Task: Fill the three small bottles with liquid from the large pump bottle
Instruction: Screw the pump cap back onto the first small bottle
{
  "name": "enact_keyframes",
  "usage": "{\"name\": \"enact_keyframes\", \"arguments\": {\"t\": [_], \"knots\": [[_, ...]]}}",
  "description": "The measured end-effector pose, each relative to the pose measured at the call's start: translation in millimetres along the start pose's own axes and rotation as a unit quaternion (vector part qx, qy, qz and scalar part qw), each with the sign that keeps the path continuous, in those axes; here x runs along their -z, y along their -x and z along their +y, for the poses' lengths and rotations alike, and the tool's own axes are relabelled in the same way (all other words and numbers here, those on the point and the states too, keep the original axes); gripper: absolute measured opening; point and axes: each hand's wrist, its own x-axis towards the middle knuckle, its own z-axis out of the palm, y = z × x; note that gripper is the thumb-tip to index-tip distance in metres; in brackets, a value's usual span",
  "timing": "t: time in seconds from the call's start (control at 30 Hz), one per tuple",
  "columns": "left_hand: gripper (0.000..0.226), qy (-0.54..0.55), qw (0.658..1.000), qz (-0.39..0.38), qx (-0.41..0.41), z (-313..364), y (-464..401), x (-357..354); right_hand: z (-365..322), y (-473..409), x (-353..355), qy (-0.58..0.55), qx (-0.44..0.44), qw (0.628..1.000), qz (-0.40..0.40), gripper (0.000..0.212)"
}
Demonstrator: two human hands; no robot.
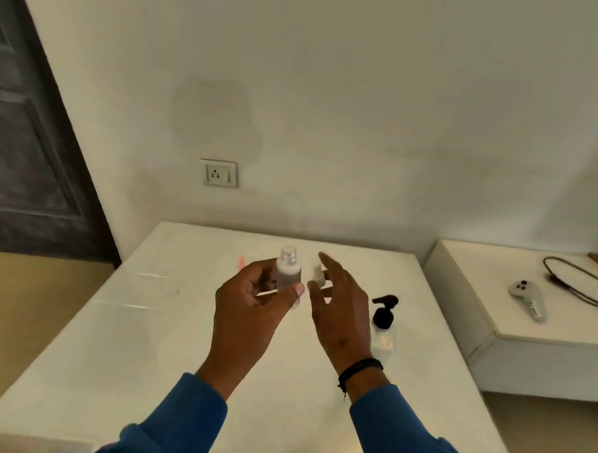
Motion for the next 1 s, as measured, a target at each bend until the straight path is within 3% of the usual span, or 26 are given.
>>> {"name": "enact_keyframes", "arguments": {"t": [0.1, 0.4, 0.7, 1.0], "knots": [[0.033, 0.011, 1.000, -0.017, -0.016, 31.3, -0.8, 5.4, -38.7, -15.6, 35.1, -0.037, 0.032, 0.999, 0.006, 0.056], [0.048, 0.016, 0.993, -0.057, -0.098, 135.7, -5.8, 17.6, -145.5, -47.7, 129.5, -0.037, 0.135, 0.986, 0.087, 0.049], [0.055, 0.014, 0.983, -0.047, -0.175, 228.5, -21.8, 30.4, -249.4, -76.6, 222.1, -0.205, 0.117, 0.962, 0.137, 0.036], [0.065, 0.014, 0.973, -0.059, -0.222, 269.9, -20.6, 31.0, -302.0, -81.4, 268.5, -0.341, 0.099, 0.923, 0.149, 0.037]]}}
